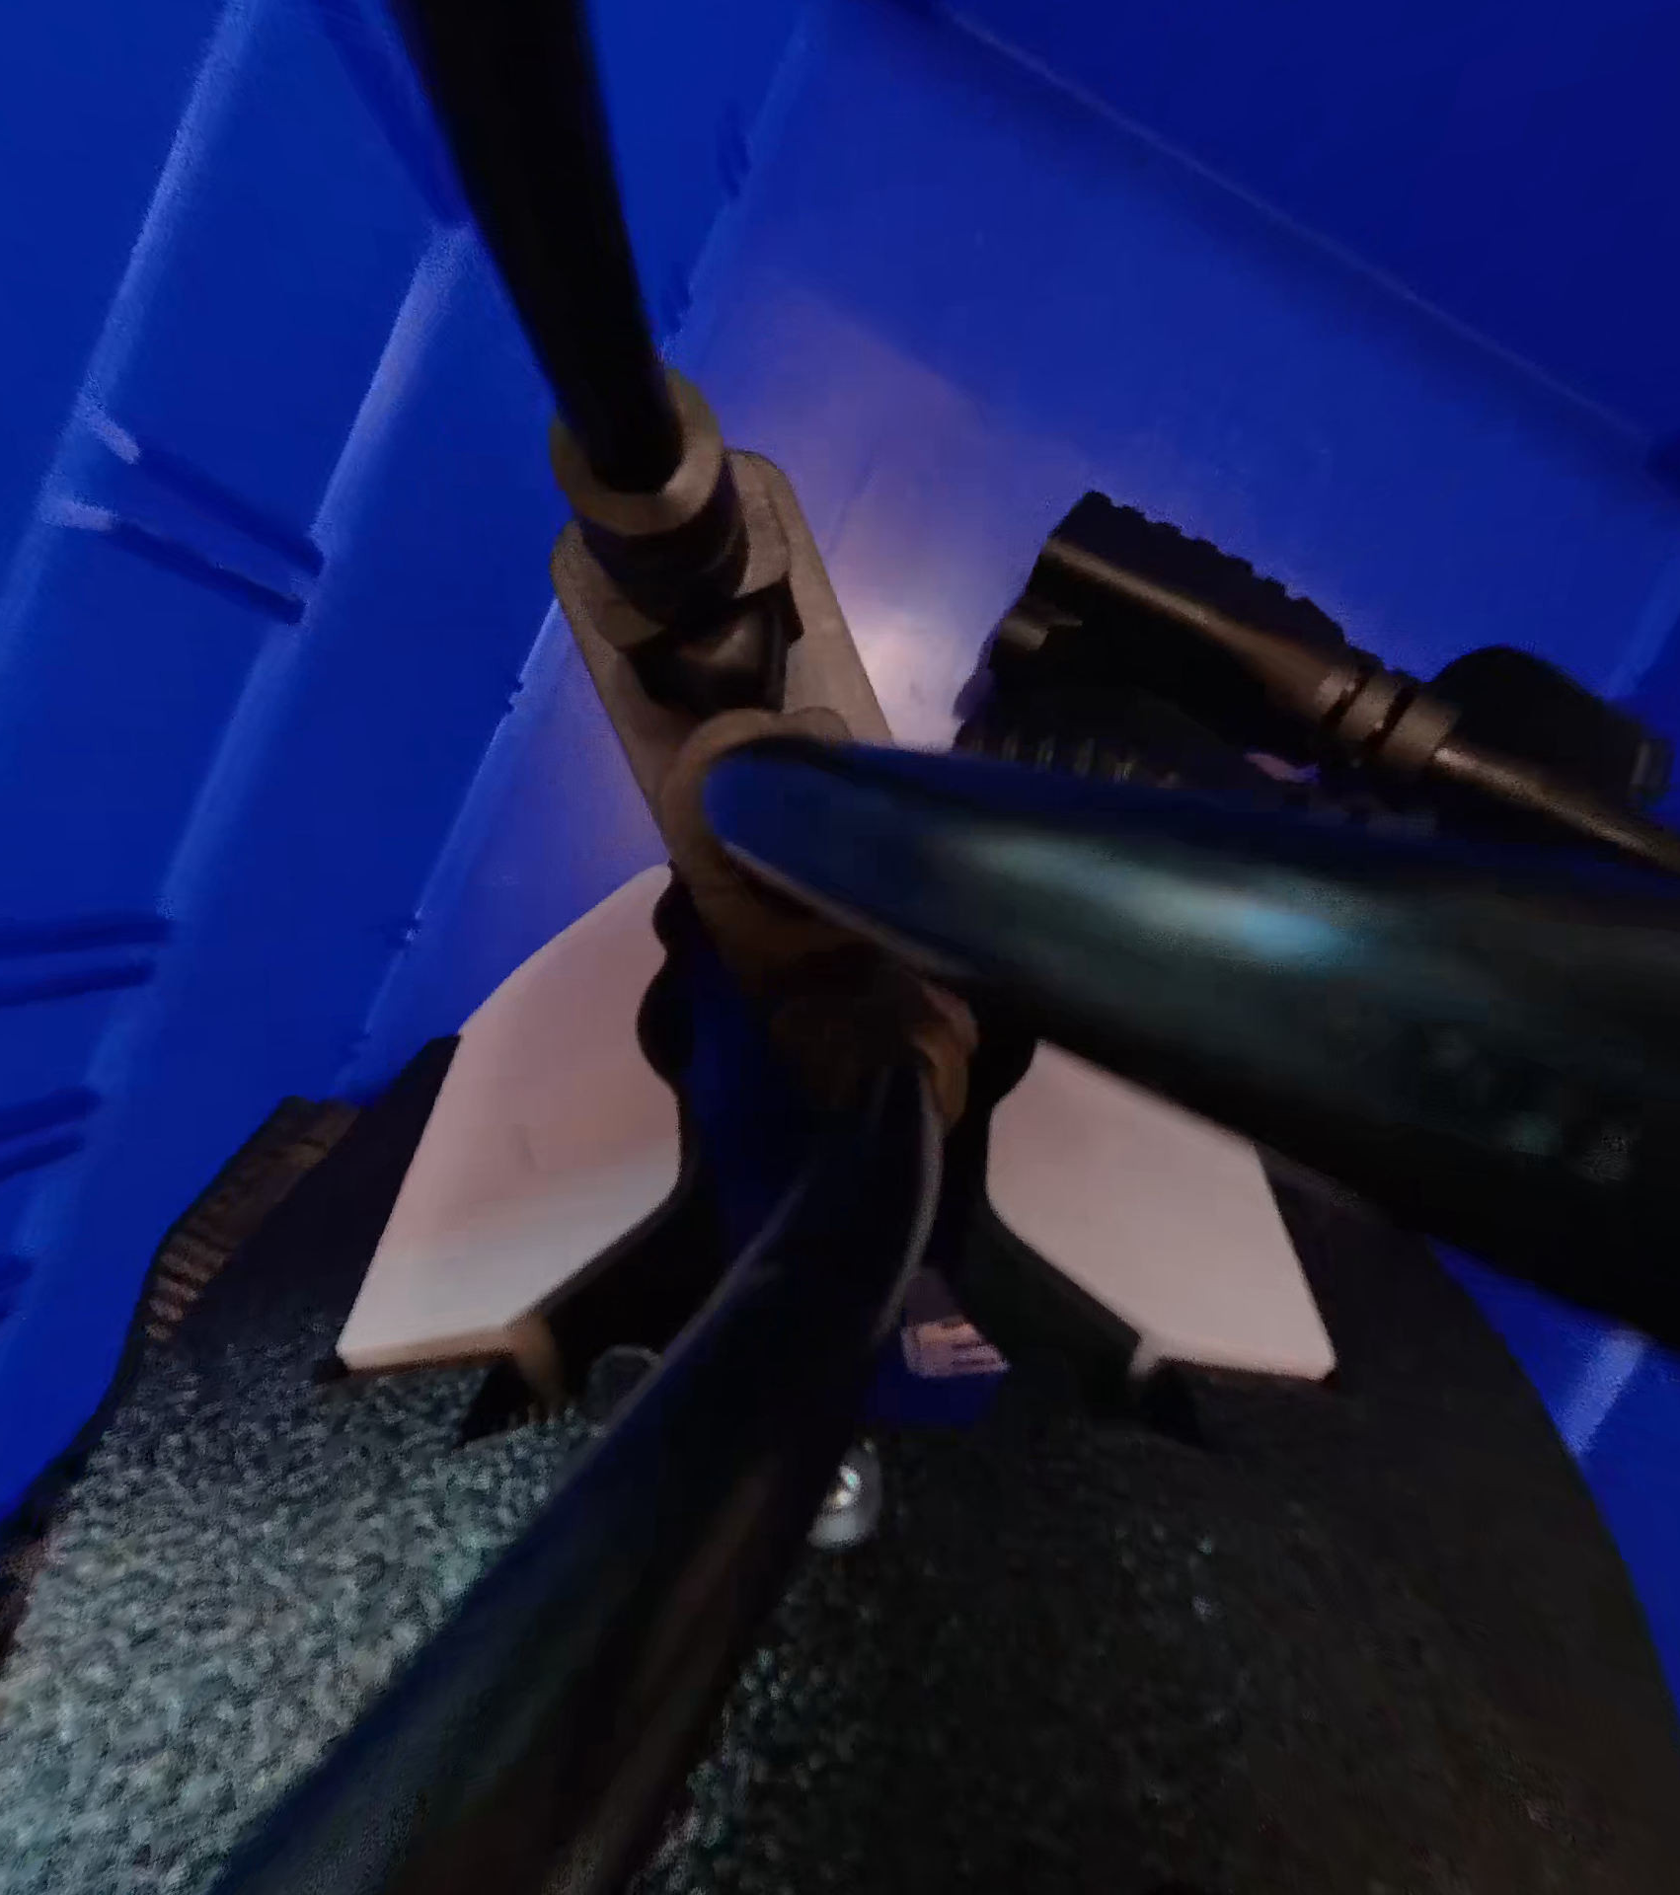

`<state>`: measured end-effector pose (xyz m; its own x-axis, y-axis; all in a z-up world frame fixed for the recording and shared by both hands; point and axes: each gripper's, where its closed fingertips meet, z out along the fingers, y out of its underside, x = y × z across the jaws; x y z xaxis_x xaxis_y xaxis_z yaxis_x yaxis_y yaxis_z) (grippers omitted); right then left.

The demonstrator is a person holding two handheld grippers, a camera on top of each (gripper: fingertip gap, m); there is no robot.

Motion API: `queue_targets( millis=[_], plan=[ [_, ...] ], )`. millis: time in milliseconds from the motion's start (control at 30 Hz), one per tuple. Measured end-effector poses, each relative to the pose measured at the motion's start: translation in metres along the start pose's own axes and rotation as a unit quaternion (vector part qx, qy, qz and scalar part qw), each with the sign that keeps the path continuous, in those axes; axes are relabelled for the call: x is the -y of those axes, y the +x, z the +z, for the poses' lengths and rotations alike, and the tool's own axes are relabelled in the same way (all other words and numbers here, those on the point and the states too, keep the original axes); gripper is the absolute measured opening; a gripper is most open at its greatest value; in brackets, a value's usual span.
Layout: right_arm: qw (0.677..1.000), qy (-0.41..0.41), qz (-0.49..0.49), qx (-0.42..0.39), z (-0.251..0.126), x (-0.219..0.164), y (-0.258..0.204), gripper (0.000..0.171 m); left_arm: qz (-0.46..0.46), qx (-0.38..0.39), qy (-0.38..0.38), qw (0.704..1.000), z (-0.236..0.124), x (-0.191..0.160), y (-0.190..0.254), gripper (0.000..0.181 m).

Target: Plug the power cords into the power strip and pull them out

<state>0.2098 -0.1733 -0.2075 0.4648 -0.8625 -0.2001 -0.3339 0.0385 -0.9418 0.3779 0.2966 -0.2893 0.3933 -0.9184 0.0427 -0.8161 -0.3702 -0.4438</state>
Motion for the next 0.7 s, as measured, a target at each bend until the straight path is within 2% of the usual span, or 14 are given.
queue_targets(
  millis=[33,367,433,567,700],
  plan=[
    [1.0,0.001,0.001,-0.001,-0.001,0.0,0.001,0.075,-0.002,-0.015,0.0,1.0,-0.001,0.001,0.0,0.053],
    [1.0,0.009,0.01,-0.011,-0.008,0.005,0.008,0.073,0.043,-0.085,0.029,0.995,-0.038,0.019,-0.011,0.047],
    [1.0,0.008,0.003,-0.011,-0.009,0.006,0.007,0.074,0.047,-0.106,0.041,0.992,-0.053,0.028,-0.01,0.052],
    [1.0,0.011,-0.005,-0.014,-0.011,0.011,0.004,0.074,0.071,-0.158,0.071,0.982,-0.101,0.053,-0.002,0.048],
    [1.0,0.007,-0.009,-0.011,-0.011,0.01,0.001,0.074,0.142,-0.201,0.106,0.963,-0.174,0.08,0.014,0.047]
  ],
)
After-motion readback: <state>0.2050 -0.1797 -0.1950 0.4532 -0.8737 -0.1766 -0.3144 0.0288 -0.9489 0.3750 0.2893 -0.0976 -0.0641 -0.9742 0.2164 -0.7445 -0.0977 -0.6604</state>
